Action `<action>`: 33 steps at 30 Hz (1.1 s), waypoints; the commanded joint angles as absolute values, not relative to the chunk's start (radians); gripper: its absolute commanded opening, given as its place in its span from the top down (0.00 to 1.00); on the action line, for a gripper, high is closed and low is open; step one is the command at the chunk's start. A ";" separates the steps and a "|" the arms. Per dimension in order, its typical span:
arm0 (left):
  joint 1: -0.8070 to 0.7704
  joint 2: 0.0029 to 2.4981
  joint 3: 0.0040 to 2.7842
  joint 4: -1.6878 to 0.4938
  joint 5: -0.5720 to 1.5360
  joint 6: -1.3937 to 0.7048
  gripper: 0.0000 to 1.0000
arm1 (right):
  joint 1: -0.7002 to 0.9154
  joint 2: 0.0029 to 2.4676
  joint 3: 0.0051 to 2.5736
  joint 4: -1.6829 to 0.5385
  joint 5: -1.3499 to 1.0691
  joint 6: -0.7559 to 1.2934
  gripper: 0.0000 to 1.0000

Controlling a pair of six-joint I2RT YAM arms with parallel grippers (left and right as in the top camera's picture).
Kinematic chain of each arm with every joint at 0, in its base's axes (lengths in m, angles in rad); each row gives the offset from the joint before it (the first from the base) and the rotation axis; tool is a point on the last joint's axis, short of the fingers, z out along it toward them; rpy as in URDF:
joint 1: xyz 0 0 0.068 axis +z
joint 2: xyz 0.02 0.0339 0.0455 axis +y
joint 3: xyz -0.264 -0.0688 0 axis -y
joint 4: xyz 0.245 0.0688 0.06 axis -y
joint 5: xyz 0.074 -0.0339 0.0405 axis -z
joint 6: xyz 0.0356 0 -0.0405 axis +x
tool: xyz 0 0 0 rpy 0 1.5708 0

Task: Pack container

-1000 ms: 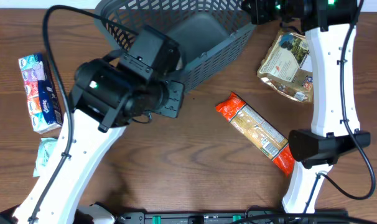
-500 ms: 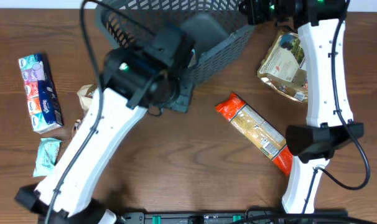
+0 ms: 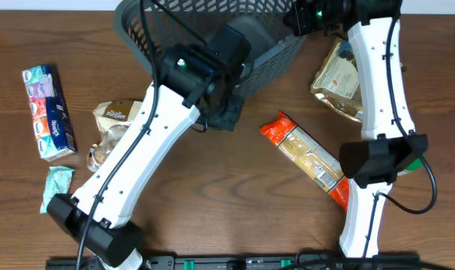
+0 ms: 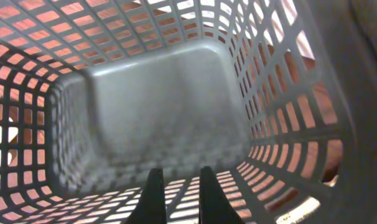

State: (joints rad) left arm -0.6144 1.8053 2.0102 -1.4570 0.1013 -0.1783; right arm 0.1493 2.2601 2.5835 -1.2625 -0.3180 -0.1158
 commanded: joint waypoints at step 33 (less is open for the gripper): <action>-0.311 1.826 2.013 -1.412 -0.012 -0.097 0.94 | 0.242 2.291 2.590 -1.540 -0.303 -0.178 0.99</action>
